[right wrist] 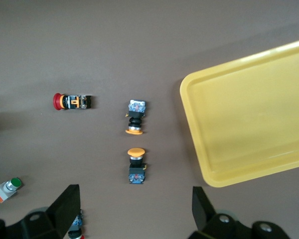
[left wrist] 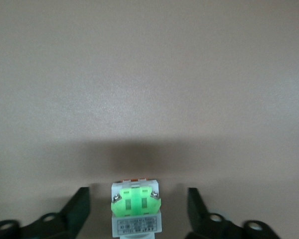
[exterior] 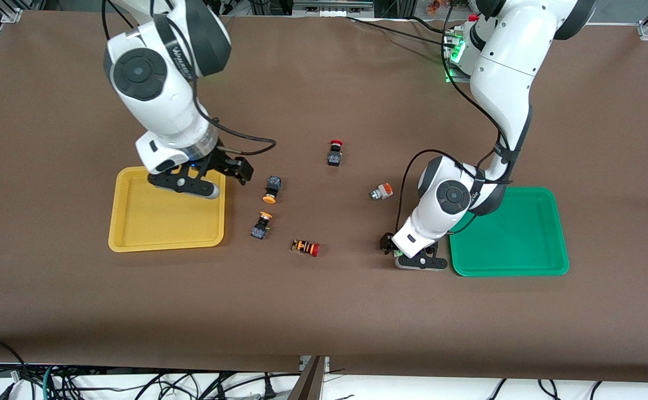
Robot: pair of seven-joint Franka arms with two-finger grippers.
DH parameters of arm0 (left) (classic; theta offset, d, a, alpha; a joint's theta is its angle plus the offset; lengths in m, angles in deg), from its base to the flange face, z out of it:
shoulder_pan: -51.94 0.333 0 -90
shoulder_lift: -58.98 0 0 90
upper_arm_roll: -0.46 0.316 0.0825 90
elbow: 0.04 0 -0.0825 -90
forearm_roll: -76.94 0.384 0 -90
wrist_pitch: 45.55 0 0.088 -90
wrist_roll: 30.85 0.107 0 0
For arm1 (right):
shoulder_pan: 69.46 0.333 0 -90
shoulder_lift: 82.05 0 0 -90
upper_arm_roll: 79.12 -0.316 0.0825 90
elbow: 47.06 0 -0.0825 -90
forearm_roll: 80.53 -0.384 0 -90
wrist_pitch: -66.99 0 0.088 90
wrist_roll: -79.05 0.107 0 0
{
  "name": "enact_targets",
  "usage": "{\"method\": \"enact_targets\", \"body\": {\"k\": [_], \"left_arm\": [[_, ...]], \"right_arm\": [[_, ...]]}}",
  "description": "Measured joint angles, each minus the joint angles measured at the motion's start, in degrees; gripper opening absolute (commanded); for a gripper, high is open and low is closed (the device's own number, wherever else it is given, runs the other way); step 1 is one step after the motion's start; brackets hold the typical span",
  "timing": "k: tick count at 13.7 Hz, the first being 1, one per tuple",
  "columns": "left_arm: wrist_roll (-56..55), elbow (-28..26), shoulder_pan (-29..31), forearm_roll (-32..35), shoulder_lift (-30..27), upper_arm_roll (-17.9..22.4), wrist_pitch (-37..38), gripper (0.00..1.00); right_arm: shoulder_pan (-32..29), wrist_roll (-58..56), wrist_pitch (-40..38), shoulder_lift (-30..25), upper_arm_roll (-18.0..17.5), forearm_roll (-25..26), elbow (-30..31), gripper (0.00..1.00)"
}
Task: Place green and yellow buttons in trays
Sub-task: 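Grasp the green button with the left gripper while the right gripper grasps the blue button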
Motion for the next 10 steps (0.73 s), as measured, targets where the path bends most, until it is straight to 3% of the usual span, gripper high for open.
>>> {"method": "enact_targets", "body": {"k": [2, 3, 6, 10], "left_arm": [[0.00, -0.54, -0.10, 0.00, 0.00, 0.00, 0.09, 0.13], [0.00, -1.07, -0.08, 0.00, -0.04, 0.02, 0.02, 0.06], [0.01, -1.75, 0.06, 0.01, -1.00, 0.24, 1.78, 0.04], [-0.01, -0.85, 2.49, 0.01, -8.07, 1.17, 15.36, 0.04]], "right_arm": [[0.01, 1.98, 0.15, 1.42, 0.38, 0.02, 0.29, 0.99], [-0.10, 2.13, 1.40, 2.87, 0.83, 0.08, 0.73, 0.99], [-0.36, 3.41, 12.57, 11.44, 1.45, 0.17, 1.69, 0.99], [0.87, 8.87, 23.66, 21.22, 1.27, 3.89, 1.60, 0.99]]}}
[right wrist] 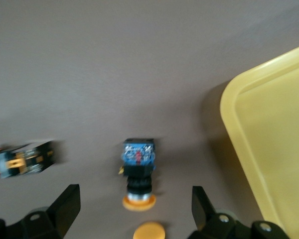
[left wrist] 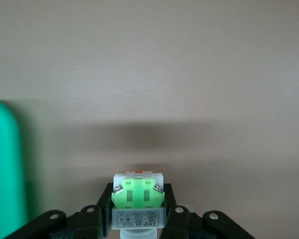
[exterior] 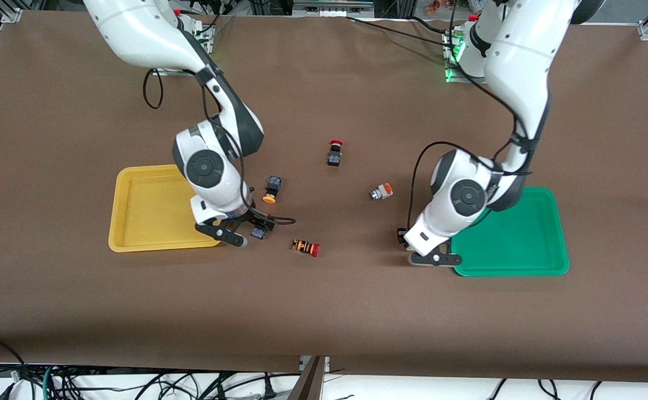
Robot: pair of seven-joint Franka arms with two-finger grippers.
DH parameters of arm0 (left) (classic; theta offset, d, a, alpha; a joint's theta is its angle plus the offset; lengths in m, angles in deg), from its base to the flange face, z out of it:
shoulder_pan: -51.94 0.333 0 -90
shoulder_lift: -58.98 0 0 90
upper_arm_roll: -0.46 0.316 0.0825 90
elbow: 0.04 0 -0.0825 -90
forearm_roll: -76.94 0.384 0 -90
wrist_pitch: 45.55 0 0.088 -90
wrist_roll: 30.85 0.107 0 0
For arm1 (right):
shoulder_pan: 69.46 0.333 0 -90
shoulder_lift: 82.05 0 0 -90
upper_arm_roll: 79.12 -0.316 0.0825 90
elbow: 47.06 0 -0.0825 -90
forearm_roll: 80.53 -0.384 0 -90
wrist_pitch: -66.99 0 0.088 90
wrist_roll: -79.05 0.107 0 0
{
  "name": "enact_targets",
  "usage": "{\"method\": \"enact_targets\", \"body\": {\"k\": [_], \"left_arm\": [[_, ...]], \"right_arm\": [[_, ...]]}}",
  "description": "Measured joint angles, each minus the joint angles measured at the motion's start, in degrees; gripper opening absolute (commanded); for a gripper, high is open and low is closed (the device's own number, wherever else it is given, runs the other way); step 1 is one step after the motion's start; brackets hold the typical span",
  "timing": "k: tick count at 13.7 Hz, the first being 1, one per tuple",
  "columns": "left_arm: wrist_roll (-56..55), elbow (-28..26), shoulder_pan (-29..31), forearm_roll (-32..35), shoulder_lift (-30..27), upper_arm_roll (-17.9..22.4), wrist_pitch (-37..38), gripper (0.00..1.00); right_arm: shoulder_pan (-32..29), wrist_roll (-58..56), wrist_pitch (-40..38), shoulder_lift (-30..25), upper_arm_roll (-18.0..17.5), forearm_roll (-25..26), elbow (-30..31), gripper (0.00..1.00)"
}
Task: Place green and yellow buttons in trays
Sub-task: 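Grasp the green button with the left gripper while the right gripper grasps the blue button, then drop the green button in the green tray while the right gripper drops the blue button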
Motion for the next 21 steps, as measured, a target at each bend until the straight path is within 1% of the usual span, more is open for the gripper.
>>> {"method": "enact_targets", "body": {"k": [1, 3, 6, 8, 10, 12, 14, 15, 16, 17, 18, 20, 21], "left_arm": [[0.05, 0.23, 1.26, 0.00, -2.13, 0.06, 4.29, 0.02], [0.56, 0.18, 2.99, 0.28, -4.80, 0.17, 12.19, 0.03], [4.89, 0.18, 4.41, 4.07, -5.73, 0.60, 17.64, 0.04], [13.76, 0.18, 7.88, 4.82, -5.97, 0.89, 19.89, 0.04], [23.02, -0.35, 11.99, 4.83, -5.87, 1.07, 20.65, 0.03], [28.20, -2.54, 14.33, 4.83, -5.18, 1.07, 20.41, 0.04], [29.05, -5.39, 14.28, 4.83, -3.97, 0.68, 16.68, 0.06], [29.05, -7.09, 14.02, 4.83, -3.52, 0.29, 13.85, 0.10], [29.05, -8.68, 13.78, 4.83, -3.29, 0.13, 11.48, 0.23], [29.05, -9.85, 13.71, 4.83, -3.25, 0.07, 10.06, 0.70], [29.05, -10.39, 13.70, 4.83, -3.26, 0.04, 9.45, 1.00], [29.05, -10.45, 13.62, 4.83, -3.35, -0.06, 9.38, 1.00], [29.05, -10.43, 13.61, 4.83, -3.51, -0.10, 9.43, 1.00]], "right_arm": [[0.31, 1.92, 2.10, 1.52, -0.01, 1.52, -0.02, 0.99], [0.61, 4.35, 6.05, 3.98, -0.01, 2.75, -0.03, 0.99], [0.71, 4.79, 7.97, 5.60, 0.08, 2.79, -0.09, 0.97], [0.69, 4.87, 8.86, 5.87, 0.69, 2.80, -0.11, 0.73], [0.69, 4.87, 8.88, 6.27, 0.91, 2.81, 0.08, 0.34], [0.70, 4.98, 8.94, 6.42, 0.93, 2.80, 0.21, 0.01], [0.70, 5.31, 8.83, 6.04, 0.92, 2.79, 0.20, 0.00], [0.61, 5.31, 8.88, 6.08, 0.98, 2.79, 0.21, 0.00], [0.39, 5.31, 8.96, 6.09, 1.10, 2.79, 0.19, 0.00], [-0.10, 5.30, 9.00, 6.05, 1.28, 2.79, 0.06, 0.00], [-1.04, 4.93, 8.97, 5.92, 1.44, 2.79, -0.19, 0.00], [-4.05, 0.40, 7.84, 5.14, 1.52, 2.79, -0.71, 0.00], [-5.74, -3.02, 5.65, 4.37, 1.51, 2.67, -1.16, 0.00]]}}
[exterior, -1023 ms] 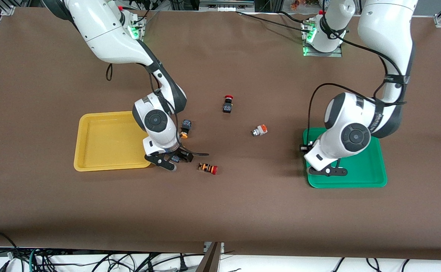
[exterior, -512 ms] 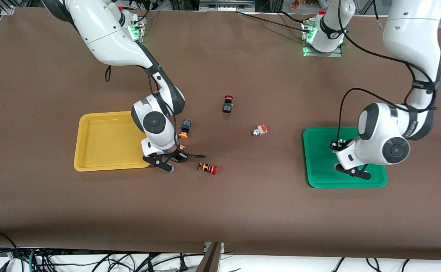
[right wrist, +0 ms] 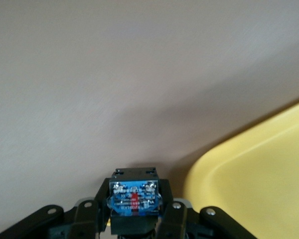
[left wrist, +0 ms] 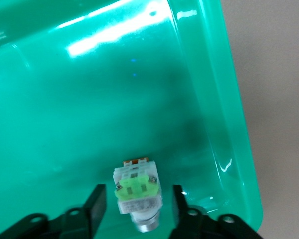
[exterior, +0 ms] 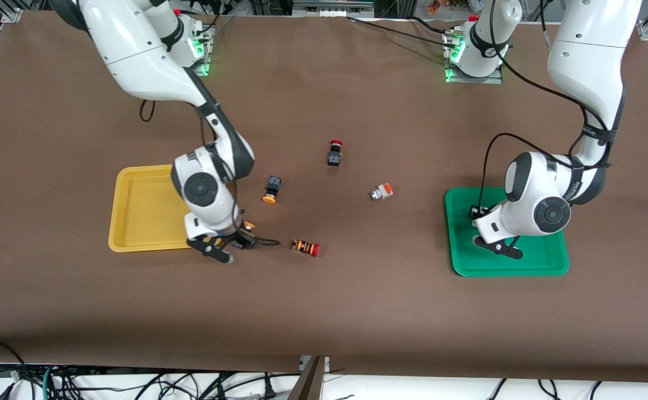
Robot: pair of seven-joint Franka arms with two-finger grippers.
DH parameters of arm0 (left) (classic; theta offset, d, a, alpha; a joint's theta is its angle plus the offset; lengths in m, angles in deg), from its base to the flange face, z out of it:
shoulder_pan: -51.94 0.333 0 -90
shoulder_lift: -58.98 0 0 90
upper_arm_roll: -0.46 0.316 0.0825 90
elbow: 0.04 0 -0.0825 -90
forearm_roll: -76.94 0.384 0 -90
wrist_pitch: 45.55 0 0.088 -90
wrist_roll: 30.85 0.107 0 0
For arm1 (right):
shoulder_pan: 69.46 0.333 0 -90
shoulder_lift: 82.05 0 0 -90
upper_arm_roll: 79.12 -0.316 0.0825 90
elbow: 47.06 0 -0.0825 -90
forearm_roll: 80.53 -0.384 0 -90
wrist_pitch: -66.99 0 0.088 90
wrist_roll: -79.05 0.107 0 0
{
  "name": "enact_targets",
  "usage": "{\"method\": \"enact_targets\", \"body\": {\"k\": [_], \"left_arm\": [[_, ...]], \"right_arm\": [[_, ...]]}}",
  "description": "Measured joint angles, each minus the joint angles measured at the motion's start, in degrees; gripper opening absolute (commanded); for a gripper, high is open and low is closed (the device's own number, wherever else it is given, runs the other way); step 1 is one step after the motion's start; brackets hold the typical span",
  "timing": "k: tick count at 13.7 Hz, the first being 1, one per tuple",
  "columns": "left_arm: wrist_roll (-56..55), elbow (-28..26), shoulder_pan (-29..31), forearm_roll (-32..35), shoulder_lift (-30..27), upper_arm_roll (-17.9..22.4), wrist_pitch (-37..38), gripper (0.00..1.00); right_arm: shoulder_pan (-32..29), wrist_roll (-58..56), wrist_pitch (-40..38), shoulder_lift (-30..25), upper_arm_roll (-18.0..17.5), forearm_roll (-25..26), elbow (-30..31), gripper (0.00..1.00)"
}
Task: Place green and yellow buttons in trays
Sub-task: 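Drop the green button in the green tray while the right gripper drops the blue button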
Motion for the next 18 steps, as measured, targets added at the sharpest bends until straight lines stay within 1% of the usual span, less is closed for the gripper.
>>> {"method": "enact_targets", "body": {"k": [2, 4, 6, 8, 9, 10, 11, 12, 13, 14, 15, 18], "left_arm": [[-0.28, 0.41, -0.01, -0.05, -1.15, -0.37, 1.71, 1.00], [-3.82, 1.59, -0.02, -0.11, -3.85, -1.80, 5.94, 1.00], [-12.10, 1.97, -0.10, -0.56, -6.87, -4.95, 8.50, 1.00], [-19.16, 1.94, -0.36, -0.89, -7.86, -9.35, 9.08, 1.00], [-20.09, 1.79, -0.65, -0.89, -7.79, -11.30, 9.08, 1.00], [-19.69, 1.55, -0.92, -0.88, -7.64, -12.96, 9.07, 1.00], [-17.85, 1.35, -1.27, -0.74, -7.37, -14.28, 9.07, 1.00], [-14.27, 1.19, -2.01, -0.51, -6.91, -14.97, 9.02, 1.00], [-11.19, 1.02, -2.97, -0.10, -6.20, -15.15, 8.67, 1.00], [-9.41, 0.77, -3.85, 0.12, -5.41, -15.20, 7.51, 1.00], [-8.27, 0.43, -4.66, 0.17, -4.58, -15.26, 5.83, 1.00], [-7.52, -1.03, -8.09, 0.31, -2.00, -15.33, -1.53, 1.00]], "right_arm": [[-3.10, -7.96, -5.23, -1.55, -0.02, -2.22, -1.46, 0.00], [-5.96, -16.92, -9.06, -3.18, 0.06, -4.65, -2.10, 0.00], [-8.56, -22.63, -12.26, -4.23, 0.16, -5.02, -2.10, 0.00], [-10.29, -24.99, -14.10, -4.56, 0.19, -5.09, -1.84, 0.00], [-11.01, -26.00, -14.96, -4.85, 0.21, -5.09, -1.15, 0.00], [-11.91, -27.70, -15.49, -5.47, 0.25, -5.10, 0.24, 0.06], [-13.21, -29.85, -15.70, -6.37, 0.32, -5.11, 2.35, 0.18], [-14.72, -31.96, -15.80, -7.37, 0.37, -5.20, 4.69, 0.39], [-16.19, -33.59, -15.83, -8.31, 0.39, -5.25, 7.03, 0.71], [-17.35, -34.53, -15.83, -9.23, 0.40, -5.29, 9.12, 0.91], [-17.97, -34.80, -15.83, -10.00, 0.40, -5.31, 10.63, 0.98], [-18.04, -34.50, -16.85, -11.99, 0.08, -5.77, 12.69, 0.98]]}}
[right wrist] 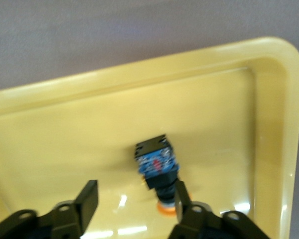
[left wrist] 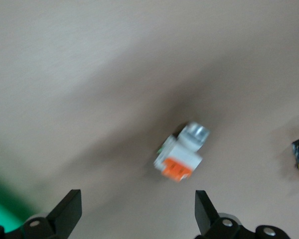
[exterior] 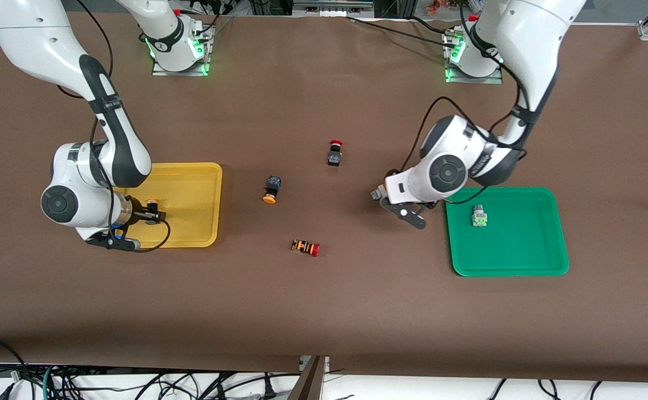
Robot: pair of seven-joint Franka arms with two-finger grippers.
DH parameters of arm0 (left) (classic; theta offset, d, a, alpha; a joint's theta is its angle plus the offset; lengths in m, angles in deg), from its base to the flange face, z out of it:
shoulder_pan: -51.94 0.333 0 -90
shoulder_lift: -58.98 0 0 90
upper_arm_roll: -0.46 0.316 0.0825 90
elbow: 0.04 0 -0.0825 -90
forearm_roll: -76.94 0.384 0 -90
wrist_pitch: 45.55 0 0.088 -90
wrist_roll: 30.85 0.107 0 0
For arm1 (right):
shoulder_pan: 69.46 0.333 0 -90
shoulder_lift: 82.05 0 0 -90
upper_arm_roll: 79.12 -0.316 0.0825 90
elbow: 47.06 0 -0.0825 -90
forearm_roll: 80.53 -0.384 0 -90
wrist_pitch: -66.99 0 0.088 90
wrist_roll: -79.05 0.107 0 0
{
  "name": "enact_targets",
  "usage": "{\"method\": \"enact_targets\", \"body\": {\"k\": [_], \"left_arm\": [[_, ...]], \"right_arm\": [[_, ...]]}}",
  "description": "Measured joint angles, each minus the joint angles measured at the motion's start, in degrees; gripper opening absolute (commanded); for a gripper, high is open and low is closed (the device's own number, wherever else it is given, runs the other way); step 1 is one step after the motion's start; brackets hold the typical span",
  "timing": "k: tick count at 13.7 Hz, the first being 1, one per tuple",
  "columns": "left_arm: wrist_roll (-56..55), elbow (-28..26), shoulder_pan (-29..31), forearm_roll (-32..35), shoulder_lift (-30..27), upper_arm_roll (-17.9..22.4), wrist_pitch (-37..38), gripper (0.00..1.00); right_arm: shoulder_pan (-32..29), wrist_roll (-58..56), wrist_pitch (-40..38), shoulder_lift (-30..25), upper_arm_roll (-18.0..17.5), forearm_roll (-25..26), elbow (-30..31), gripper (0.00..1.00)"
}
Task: Place green and yellow buttons in trays
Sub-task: 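Drop the green button in the green tray while the right gripper drops the blue button, then grasp the orange button with the left gripper while the right gripper reaches the blue button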
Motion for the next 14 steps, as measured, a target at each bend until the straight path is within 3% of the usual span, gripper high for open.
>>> {"method": "enact_targets", "body": {"k": [3, 5, 8, 12, 13, 14], "left_arm": [[0.00, -4.21, -1.62, 0.06, 0.85, 0.01, -7.31, 1.00], [-0.07, -8.39, -2.66, 0.06, 0.92, -0.02, -13.28, 1.00], [-0.67, -11.29, -4.46, 0.12, 1.16, -0.01, -17.89, 0.99], [-0.83, -11.37, -4.60, 4.16, 1.33, 0.11, -18.88, 0.18], [-0.86, -11.33, -4.58, 4.39, 1.29, 0.16, -18.97, 0.03], [-0.97, -11.21, -4.50, 4.46, 1.20, 0.25, -19.01, 0.00]], "right_arm": [[0.14, 4.07, -1.39, -1.70, -1.54, -2.72, 0.03, 0.98], [0.56, 12.42, -0.98, -2.50, -5.18, -2.99, -0.01, 0.98], [5.82, 25.56, 4.17, -2.51, -7.42, -3.00, 0.04, 0.98], [15.16, 42.28, 9.24, -1.26, -7.49, -2.92, 0.20, 0.98], [16.83, 44.81, 9.73, -0.91, -7.49, -2.92, 0.21, 0.98], [18.47, 47.13, 10.39, -0.53, -7.47, -2.92, 0.25, 0.98]]}}
